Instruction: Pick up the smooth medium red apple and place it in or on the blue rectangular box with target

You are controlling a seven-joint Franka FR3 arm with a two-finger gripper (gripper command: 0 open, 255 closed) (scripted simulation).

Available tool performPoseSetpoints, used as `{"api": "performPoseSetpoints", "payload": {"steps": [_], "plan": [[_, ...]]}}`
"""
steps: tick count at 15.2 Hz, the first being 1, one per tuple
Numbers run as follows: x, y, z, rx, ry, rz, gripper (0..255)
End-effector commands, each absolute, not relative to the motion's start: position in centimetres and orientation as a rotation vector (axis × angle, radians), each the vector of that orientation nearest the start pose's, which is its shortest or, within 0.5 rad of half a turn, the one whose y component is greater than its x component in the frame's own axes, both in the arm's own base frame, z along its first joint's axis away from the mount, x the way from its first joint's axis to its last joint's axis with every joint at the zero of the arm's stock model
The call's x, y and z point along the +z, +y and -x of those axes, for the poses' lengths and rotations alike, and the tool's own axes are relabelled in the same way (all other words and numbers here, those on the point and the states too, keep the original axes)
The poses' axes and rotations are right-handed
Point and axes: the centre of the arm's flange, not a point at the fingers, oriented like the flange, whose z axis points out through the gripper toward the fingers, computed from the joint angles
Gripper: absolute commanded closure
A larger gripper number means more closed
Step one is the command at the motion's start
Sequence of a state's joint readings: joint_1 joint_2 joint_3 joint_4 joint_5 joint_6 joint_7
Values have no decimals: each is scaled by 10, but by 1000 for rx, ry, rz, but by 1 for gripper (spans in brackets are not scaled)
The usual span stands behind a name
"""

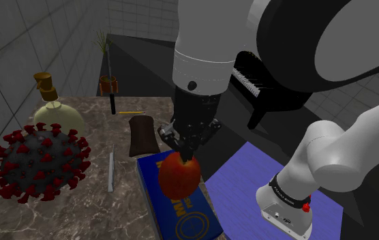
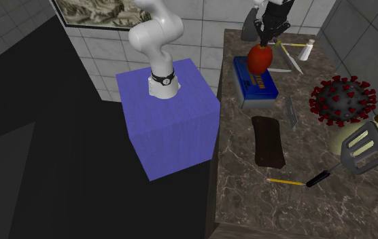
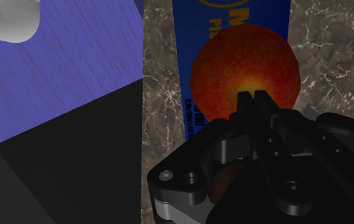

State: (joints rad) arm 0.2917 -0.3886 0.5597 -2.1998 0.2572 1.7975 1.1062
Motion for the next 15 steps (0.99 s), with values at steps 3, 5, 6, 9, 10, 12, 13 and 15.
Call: {"api": "performPoseSetpoints", "payload": {"steps": [3, 5, 6, 9, 10, 12, 13, 15], "plan": [[508, 366, -264, 115, 569, 3111, 0], [508, 366, -264, 115, 569, 3111, 0], [508, 366, -264, 115, 569, 3111, 0], [521, 366, -265, 115, 569, 3111, 0], [534, 366, -266, 115, 569, 3111, 0], [558, 366, -268, 115, 569, 3111, 0], [558, 366, -268, 115, 569, 3111, 0], [558, 366, -268, 115, 569, 3111, 0]]}}
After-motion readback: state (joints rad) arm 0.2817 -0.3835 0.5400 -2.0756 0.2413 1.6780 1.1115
